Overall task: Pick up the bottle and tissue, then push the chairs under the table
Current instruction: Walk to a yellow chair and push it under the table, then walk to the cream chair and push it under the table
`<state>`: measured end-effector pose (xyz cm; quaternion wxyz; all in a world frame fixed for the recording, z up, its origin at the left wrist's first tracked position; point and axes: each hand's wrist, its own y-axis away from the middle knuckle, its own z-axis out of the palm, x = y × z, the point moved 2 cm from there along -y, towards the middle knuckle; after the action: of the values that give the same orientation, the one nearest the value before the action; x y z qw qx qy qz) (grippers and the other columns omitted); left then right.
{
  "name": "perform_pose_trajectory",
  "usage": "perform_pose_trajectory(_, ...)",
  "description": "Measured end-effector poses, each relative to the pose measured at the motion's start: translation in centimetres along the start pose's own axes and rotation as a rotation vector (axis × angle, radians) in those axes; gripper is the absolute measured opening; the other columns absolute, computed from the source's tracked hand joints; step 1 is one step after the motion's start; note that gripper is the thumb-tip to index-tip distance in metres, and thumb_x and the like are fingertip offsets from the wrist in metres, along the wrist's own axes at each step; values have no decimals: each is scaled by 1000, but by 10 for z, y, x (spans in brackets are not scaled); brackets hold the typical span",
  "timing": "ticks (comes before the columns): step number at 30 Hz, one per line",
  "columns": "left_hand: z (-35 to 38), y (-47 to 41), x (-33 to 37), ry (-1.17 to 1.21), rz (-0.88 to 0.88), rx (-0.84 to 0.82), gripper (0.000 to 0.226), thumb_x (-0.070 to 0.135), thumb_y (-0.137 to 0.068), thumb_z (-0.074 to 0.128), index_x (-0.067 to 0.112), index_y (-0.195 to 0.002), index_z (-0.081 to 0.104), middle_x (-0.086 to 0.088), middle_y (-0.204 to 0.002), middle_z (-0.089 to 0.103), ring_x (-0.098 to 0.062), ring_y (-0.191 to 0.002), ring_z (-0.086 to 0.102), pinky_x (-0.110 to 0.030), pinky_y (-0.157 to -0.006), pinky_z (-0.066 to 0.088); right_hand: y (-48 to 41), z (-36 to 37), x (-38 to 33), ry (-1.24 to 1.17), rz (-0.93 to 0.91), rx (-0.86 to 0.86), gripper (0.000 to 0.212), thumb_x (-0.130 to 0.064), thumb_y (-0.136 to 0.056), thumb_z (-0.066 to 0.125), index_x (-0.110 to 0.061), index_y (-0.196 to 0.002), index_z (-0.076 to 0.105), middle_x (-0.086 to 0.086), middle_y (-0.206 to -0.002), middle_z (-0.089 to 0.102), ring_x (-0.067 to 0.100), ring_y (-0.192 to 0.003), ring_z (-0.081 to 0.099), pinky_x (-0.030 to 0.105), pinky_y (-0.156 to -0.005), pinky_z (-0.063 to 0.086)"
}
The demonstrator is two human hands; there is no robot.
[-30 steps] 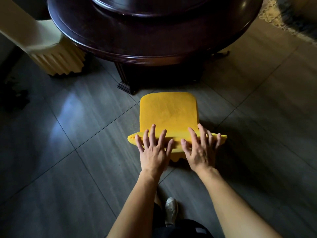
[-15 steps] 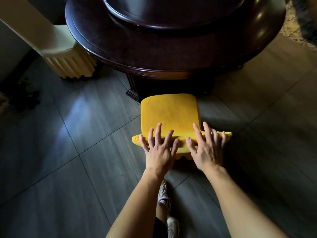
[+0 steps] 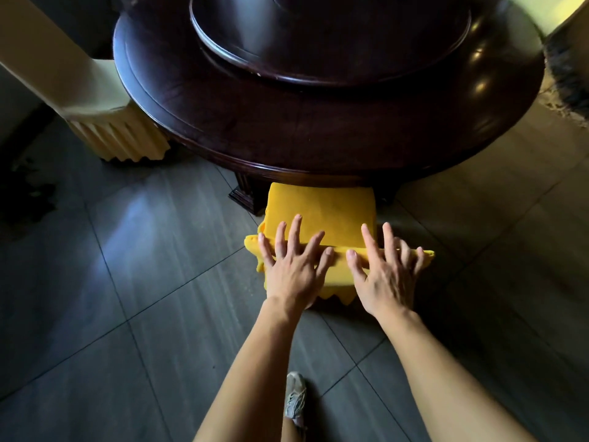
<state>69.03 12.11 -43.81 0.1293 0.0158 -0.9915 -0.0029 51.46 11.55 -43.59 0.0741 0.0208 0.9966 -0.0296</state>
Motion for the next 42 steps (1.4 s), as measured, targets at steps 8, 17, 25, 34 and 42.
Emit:
perform_pose_trajectory(8, 2, -71, 15, 38, 17, 21, 55, 66, -99, 20, 45, -146, 39, -2, -168, 11, -30, -155, 2, -61, -115, -18, -71, 4, 9, 12, 33, 29, 64, -64, -95, 25, -35, -151, 36, 11, -161, 28, 36, -137, 36, 60, -115, 15)
perform_pose_trajectory(17, 3, -114, 30, 26, 29, 11, 55, 65, -99, 22, 43, -147, 39, -5, -167, 16, -32, -154, 6, -63, -116, -15, -116, 5, 20, 5, 42, 22, 65, -65, -95, 24, -36, -152, 34, 12, -161, 27, 37, -137, 35, 60, -115, 16)
perform_pose_trajectory(25, 5, -150, 53, 21, -6, -5, 58, 65, -97, 20, 43, -148, 39, -4, -167, 15, -32, -154, 6, -63, -117, -11, -155, 3, 37, -10, 24, 33, 64, -64, -95, 26, -37, -153, 30, 11, -162, 26, 36, -138, 34, 61, -116, 13)
perform_pose_trajectory(34, 31, -167, 131, 27, -92, 49, 52, 61, -99, 31, 42, -146, 44, -7, -166, 20, -37, -152, 15, -64, -115, -8, -206, -3, 111, -27, -67, 31, 64, -61, -93, 32, -35, -152, 37, 12, -161, 27, 35, -141, 33, 61, -117, 12)
perform_pose_trajectory(42, 30, -168, 150, -9, -182, -8, 59, 66, -96, 21, 46, -150, 32, -4, -167, 13, -32, -153, 5, -63, -116, -10, -213, -5, 132, -51, -152, -10, 64, -62, -94, 32, -38, -154, 28, 10, -164, 22, 34, -145, 27, 62, -118, 7)
